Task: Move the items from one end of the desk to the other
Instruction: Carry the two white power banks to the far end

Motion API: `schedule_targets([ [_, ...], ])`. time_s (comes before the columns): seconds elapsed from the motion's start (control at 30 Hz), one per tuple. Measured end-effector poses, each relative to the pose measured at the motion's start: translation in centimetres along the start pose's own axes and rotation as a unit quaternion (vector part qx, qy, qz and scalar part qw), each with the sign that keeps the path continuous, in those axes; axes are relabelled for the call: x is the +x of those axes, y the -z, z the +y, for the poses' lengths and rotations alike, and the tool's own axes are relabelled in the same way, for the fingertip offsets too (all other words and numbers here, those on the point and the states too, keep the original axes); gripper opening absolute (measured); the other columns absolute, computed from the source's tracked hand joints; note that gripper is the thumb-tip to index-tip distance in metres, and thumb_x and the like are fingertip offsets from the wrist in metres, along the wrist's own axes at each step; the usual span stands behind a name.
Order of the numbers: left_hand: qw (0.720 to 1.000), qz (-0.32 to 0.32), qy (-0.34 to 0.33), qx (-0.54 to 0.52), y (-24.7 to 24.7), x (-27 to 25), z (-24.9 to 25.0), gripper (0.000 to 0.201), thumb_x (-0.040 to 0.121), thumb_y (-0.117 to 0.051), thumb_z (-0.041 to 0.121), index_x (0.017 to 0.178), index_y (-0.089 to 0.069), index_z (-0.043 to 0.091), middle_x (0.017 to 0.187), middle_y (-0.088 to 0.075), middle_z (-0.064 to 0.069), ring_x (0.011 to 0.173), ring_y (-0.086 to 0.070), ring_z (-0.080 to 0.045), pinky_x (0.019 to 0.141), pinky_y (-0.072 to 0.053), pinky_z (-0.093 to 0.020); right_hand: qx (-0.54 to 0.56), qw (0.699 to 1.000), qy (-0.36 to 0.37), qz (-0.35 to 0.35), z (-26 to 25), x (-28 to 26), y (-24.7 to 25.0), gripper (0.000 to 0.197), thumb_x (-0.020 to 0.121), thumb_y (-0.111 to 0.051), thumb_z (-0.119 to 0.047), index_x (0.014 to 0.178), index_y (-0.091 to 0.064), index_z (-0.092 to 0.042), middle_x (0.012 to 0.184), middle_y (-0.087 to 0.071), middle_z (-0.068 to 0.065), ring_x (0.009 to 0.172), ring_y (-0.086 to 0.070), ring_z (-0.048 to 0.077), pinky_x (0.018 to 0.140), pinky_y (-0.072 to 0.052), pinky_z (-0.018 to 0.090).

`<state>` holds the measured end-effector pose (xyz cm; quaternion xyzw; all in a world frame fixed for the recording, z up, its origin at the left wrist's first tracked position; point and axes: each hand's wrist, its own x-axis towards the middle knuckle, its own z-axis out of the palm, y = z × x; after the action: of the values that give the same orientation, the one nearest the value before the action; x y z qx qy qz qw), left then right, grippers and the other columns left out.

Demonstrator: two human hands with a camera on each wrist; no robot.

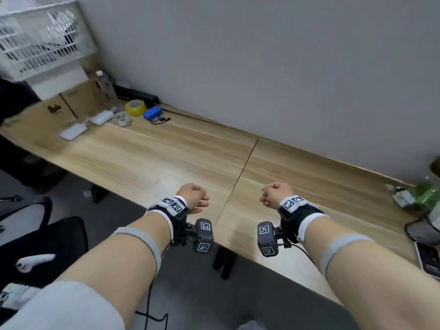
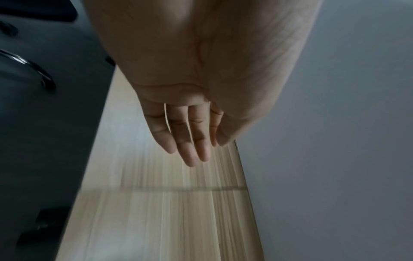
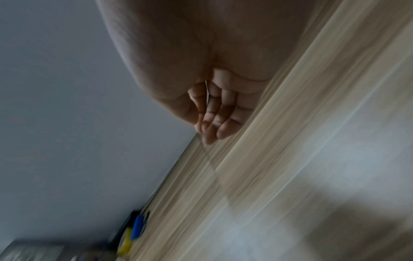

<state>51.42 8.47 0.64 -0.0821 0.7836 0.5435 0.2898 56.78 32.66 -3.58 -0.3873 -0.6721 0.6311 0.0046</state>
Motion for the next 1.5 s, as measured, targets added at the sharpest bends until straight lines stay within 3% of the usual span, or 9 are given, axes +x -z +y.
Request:
schedule_targets([
  [0.17, 0.998, 0.053, 0.003, -0.032, 8.7, 2.1, 0.4, 0.008, 0.100, -0.049, 0.018, 0.100, -0.056, 0.015, 0.096, -0.067, -0.004, 0.082, -0.068, -0.019, 0.067, -0.051, -0.028, -0.020, 0.997, 0.026, -0.064, -3.9, 1.6, -9.8, 0.024, 0.095, -0.044, 0.002, 0.075, -0.054, -0.008, 0.064, -0.050, 0.010, 0.049, -0.049, 0.018, 0.036, -0.038, 0.017],
  [0.4, 0.994, 0.102, 0.006, -0.036, 18.7, 8.9, 1.9, 0.015, 0.101, -0.049, 0.019, 0.111, -0.056, 0.009, 0.096, -0.067, -0.005, 0.080, -0.067, -0.019, 0.075, -0.051, -0.032, -0.042, 0.995, 0.021, -0.089, -7.5, 6.9, -21.8, 0.024, 0.096, -0.048, -0.005, 0.076, -0.061, -0.011, 0.070, -0.059, 0.008, 0.058, -0.058, 0.021, 0.053, -0.045, 0.027],
  [0.63, 0.991, 0.133, 0.029, -0.013, 28.1, 18.0, 5.0, 0.021, 0.101, -0.050, 0.019, 0.117, -0.055, 0.008, 0.096, -0.067, -0.006, 0.077, -0.067, -0.018, 0.069, -0.051, -0.029, -0.055, 0.992, 0.017, -0.115, -12.1, 14.0, -33.0, 0.013, 0.095, -0.052, -0.010, 0.089, -0.064, -0.009, 0.072, -0.061, 0.005, 0.059, -0.059, 0.018, 0.055, -0.046, 0.025],
  [0.83, 0.989, 0.132, 0.067, -0.019, 34.2, 23.7, 6.3, 0.019, 0.101, -0.049, 0.018, 0.117, -0.055, 0.008, 0.105, -0.066, -0.010, 0.089, -0.066, -0.024, 0.082, -0.052, -0.035, -0.087, 0.983, 0.017, -0.160, -16.0, 16.2, -39.9, 0.011, 0.096, -0.055, -0.013, 0.091, -0.063, -0.008, 0.073, -0.061, 0.004, 0.059, -0.060, 0.016, 0.053, -0.047, 0.025],
  [0.93, 0.987, 0.140, 0.080, -0.021, 36.4, 27.3, 6.3, 0.016, 0.101, -0.049, 0.015, 0.113, -0.055, 0.009, 0.106, -0.066, -0.011, 0.090, -0.066, -0.025, 0.086, -0.051, -0.037, -0.100, 0.982, 0.015, -0.161, -17.0, 17.9, -42.6, 0.011, 0.096, -0.055, -0.013, 0.092, -0.064, -0.009, 0.074, -0.062, 0.003, 0.058, -0.061, 0.015, 0.055, -0.047, 0.025],
  [1.1, 0.989, 0.113, 0.095, -0.021, 39.9, 33.7, 6.0, 0.006, 0.099, -0.050, 0.012, 0.096, -0.054, 0.013, 0.088, -0.064, -0.006, 0.075, -0.063, -0.019, 0.068, -0.047, -0.029, -0.113, 0.983, -0.004, -0.147, -18.9, 20.7, -48.0, 0.019, 0.095, -0.055, -0.014, 0.077, -0.061, -0.015, 0.077, -0.063, 0.004, 0.057, -0.061, 0.014, 0.056, -0.047, 0.026],
  [1.27, 0.989, 0.113, 0.098, 0.000, 46.5, 42.1, 5.7, 0.015, 0.095, -0.052, 0.006, 0.084, -0.056, 0.015, 0.095, -0.064, -0.013, 0.072, -0.062, -0.018, 0.065, -0.049, -0.030, -0.125, 0.982, -0.017, -0.142, -21.0, 23.6, -56.3, 0.008, 0.091, -0.058, -0.014, 0.088, -0.066, -0.012, 0.080, -0.065, 0.003, 0.057, -0.063, 0.013, 0.054, -0.048, 0.022],
  [1.37, 0.984, 0.147, 0.092, 0.045, 51.2, 47.0, 4.9, 0.010, 0.089, -0.058, 0.007, 0.095, -0.059, 0.014, 0.105, -0.067, -0.016, 0.077, -0.062, -0.025, 0.072, -0.055, -0.036, -0.130, 0.978, -0.031, -0.158, -22.6, 24.9, -62.5, 0.006, 0.091, -0.058, -0.011, 0.090, -0.064, -0.013, 0.078, -0.063, 0.003, 0.058, -0.062, 0.014, 0.055, -0.048, 0.023],
  [1.5, 0.966, 0.200, 0.104, 0.129, 58.0, 51.6, 4.1, 0.036, 0.084, -0.066, 0.013, 0.118, -0.054, 0.014, 0.123, -0.060, -0.009, 0.079, -0.058, -0.023, 0.069, -0.046, -0.028, -0.153, 0.965, -0.055, -0.204, -24.7, 25.9, -71.8, 0.005, 0.091, -0.061, -0.010, 0.087, -0.060, -0.013, 0.076, -0.061, 0.004, 0.059, -0.062, 0.018, 0.060, -0.049, 0.029],
])
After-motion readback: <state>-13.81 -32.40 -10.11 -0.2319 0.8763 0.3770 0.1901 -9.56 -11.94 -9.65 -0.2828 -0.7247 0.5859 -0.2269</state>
